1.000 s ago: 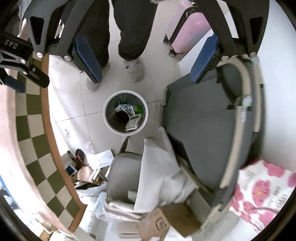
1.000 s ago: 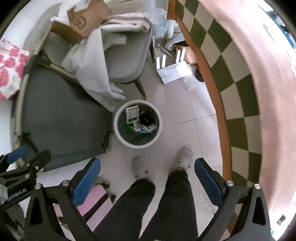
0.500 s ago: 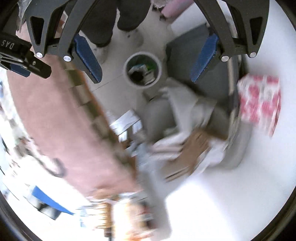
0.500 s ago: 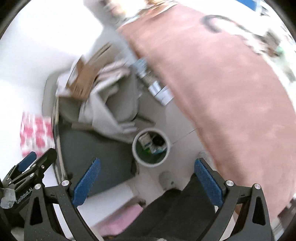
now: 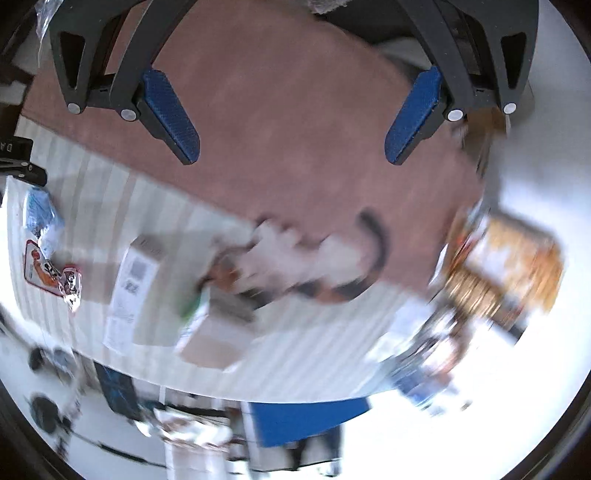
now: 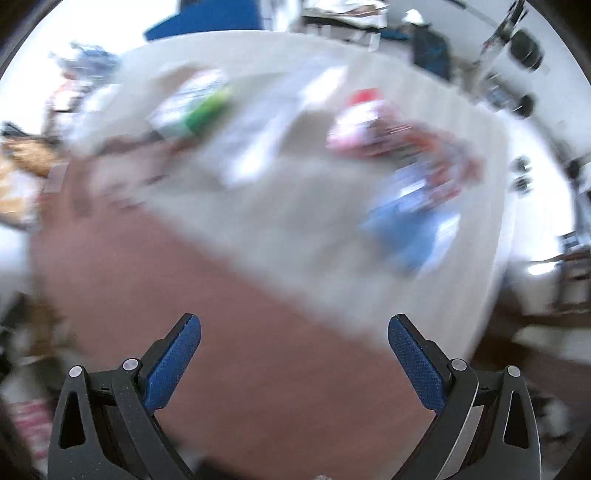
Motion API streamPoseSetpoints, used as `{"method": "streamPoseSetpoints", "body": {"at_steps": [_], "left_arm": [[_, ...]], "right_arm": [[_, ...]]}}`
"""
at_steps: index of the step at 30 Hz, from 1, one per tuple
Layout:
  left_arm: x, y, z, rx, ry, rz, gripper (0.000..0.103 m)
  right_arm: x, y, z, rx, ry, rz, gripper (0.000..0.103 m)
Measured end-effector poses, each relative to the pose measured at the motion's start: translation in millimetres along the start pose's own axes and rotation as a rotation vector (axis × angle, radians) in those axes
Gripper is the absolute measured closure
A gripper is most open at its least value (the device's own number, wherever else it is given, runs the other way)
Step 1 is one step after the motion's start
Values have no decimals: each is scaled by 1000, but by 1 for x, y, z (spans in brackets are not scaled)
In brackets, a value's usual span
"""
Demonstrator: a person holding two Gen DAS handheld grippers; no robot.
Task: Collect trash
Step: 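Move both tools back over the table toward the remaining trash, then grasp the long white box with the left tool while the right tool grasps the blue plastic bag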
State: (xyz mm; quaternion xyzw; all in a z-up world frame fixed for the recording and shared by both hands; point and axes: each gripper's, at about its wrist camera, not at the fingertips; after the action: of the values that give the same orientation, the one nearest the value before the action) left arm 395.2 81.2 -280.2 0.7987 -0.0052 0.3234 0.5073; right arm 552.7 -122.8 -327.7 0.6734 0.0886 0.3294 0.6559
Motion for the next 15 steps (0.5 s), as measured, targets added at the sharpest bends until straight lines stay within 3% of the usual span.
{"method": "streamPoseSetpoints", "body": {"at_steps": [2,4,7,12,15], "left_arm": [[14,-20,26,-18,-45,-18,0],[27,-39,51,-44,-87,-42,0],[50,-65,86,-100,-148,-65,0],[81,-108,129,-221,-217,-110,0],[94,-131,150,-262,-256,-138,1]], "right_arm": [[15,-37,31,-61,67,-70,1],[25,-75,50,-58,132,-153,1],[34,-105,59,-53,179,-184,1],[38,-121,75,46,28,-177,7],[39,-111,92,13,-104,-108,26]]}}
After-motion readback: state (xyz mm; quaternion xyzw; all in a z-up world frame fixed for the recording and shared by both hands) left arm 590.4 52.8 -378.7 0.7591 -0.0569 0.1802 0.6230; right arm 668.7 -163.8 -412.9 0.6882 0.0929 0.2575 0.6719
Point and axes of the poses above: each gripper's, at about its wrist camera, not at the fingertips, and y roughly against the way its jaws point, z to its right, x to its top, and after that the axes turned 14 degrees about z, right-handed
